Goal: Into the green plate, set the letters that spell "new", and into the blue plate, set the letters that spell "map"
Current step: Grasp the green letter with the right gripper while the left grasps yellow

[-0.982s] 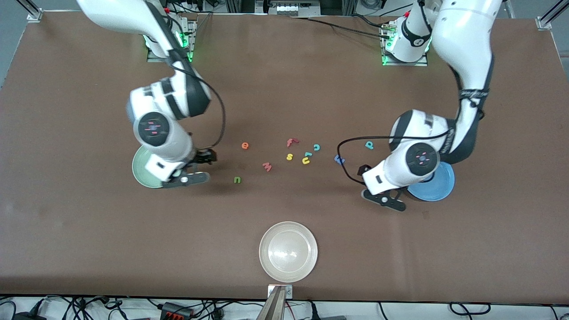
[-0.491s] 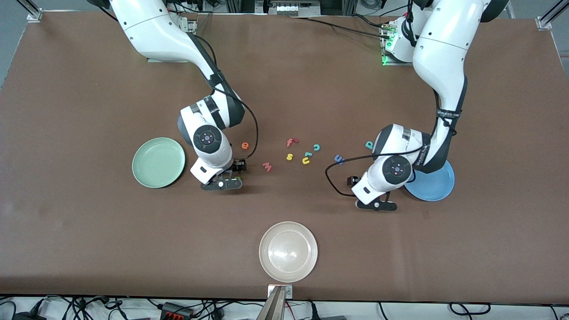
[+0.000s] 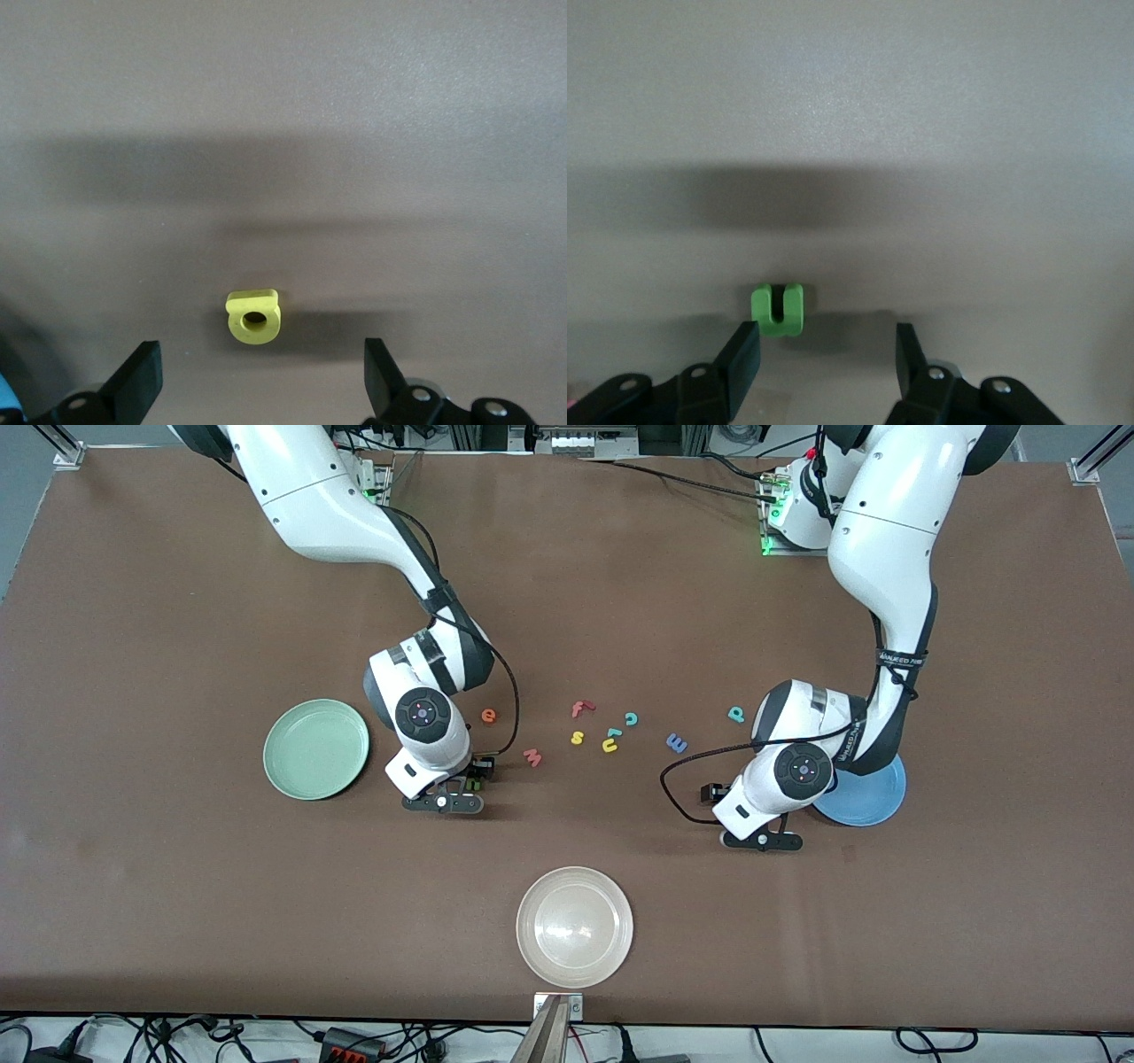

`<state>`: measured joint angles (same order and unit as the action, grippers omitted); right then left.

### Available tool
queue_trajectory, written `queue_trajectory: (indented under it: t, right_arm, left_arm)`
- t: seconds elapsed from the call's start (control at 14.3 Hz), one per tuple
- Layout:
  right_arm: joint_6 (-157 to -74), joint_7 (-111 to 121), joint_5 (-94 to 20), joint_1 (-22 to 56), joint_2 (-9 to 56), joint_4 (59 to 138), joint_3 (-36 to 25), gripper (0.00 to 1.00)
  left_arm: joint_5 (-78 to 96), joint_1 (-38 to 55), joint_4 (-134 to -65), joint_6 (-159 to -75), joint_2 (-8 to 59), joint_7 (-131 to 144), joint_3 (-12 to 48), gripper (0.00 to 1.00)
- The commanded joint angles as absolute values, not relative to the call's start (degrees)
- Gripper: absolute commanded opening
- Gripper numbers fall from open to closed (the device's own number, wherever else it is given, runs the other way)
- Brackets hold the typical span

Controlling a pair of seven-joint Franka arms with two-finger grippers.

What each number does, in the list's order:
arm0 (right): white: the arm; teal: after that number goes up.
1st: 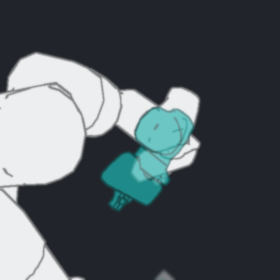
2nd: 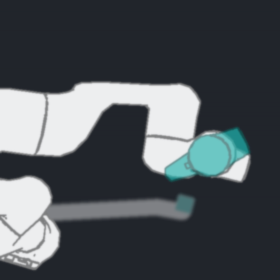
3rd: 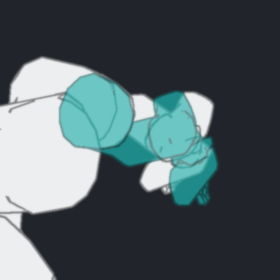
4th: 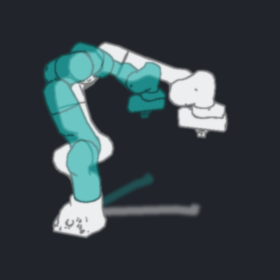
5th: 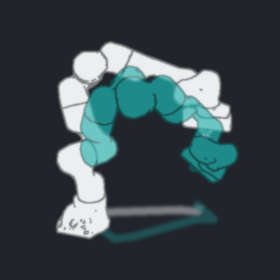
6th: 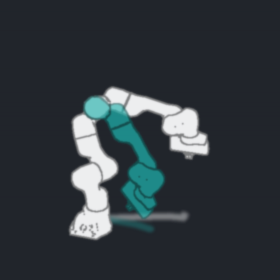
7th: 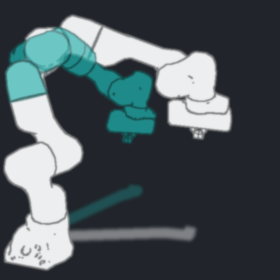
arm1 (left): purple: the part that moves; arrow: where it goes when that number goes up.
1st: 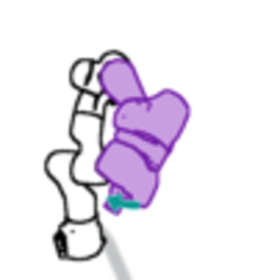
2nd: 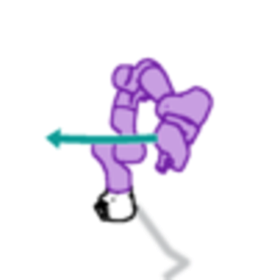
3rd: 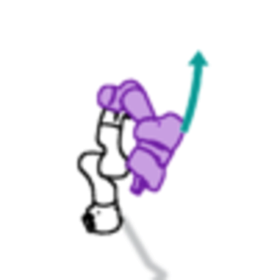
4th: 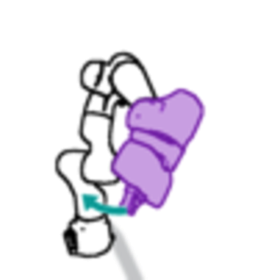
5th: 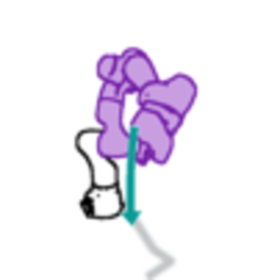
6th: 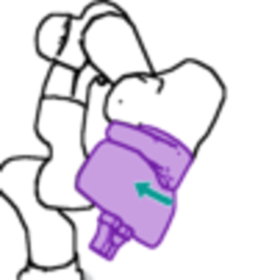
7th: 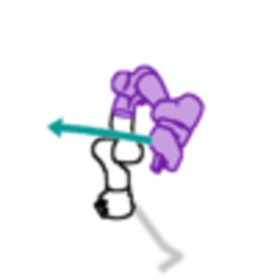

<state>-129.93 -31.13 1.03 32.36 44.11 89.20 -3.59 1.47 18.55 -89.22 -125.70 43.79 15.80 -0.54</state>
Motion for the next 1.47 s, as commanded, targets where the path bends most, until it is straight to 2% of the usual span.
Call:
queue_trajectory:
  t: [0.0, 0.42, 0.49, 0.77, 0.91, 0.98, 1.12, 1.19, 1.26, 1.4]
  right_arm:
    - [-130.4, -31.9, 0.4, 32.8, 45.1, 87.6, -3.9, 0.69]
    - [-131.3, -31.4, -3.2, 33.0, 46.5, 85.5, -4.0, 0.68]
    - [-131.3, -30.9, -3.2, 33.0, 46.8, 85.5, -4.0, 0.61]
    - [-131.3, -30.9, -3.2, 33.0, 47.3, 85.4, -4.0, 0.58]
    - [-131.7, -30.9, -3.2, 33.1, 47.3, 85.4, -4.0, 0.52]
    - [-131.7, -30.8, -3.2, 33.1, 47.3, 85.4, -4.0, 0.46]
    - [-131.7, -30.8, -3.2, 33.1, 47.3, 85.4, -3.9, 0.30]
    - [-131.7, -30.8, -3.2, 33.1, 47.3, 85.4, -3.9, 0.24]
    - [-131.7, -30.8, -3.2, 33.1, 47.3, 85.5, -4.0, 0.23]
    - [-131.7, -30.8, -3.3, 33.1, 47.3, 85.5, -4.0, 0.18]
  left_arm:
    - [1.5, 18.7, -87.8, -125.5, 44.6, 16.6, -0.7, 1.00]
    - [-4.1, 18.0, -87.9, -129.4, 45.6, 16.5, -0.6, 0.99]
    - [-4.1, 17.9, -88.0, -129.5, 45.8, 16.6, -0.6, 0.91]
    - [-3.6, 18.0, -88.1, -129.6, 46.2, 17.4, -0.1, 0.53]
    - [-3.4, 17.9, -88.2, -129.6, 46.5, 17.5, 0.1, 0.42]
    - [-3.4, 17.9, -88.4, -129.6, 46.5, 17.5, 0.2, 0.36]
    - [-3.3, 17.9, -88.4, -129.6, 46.5, 17.5, 0.2, 0.19]
    - [-3.3, 17.9, -88.4, -129.6, 46.5, 17.4, 0.2, 0.14]
    - [-3.3, 17.9, -88.4, -129.5, 46.4, 17.4, 0.2, 0.11]
    - [-3.3, 17.9, -88.2, -129.3, 46.1, 17.1, 0.2, 0.09]
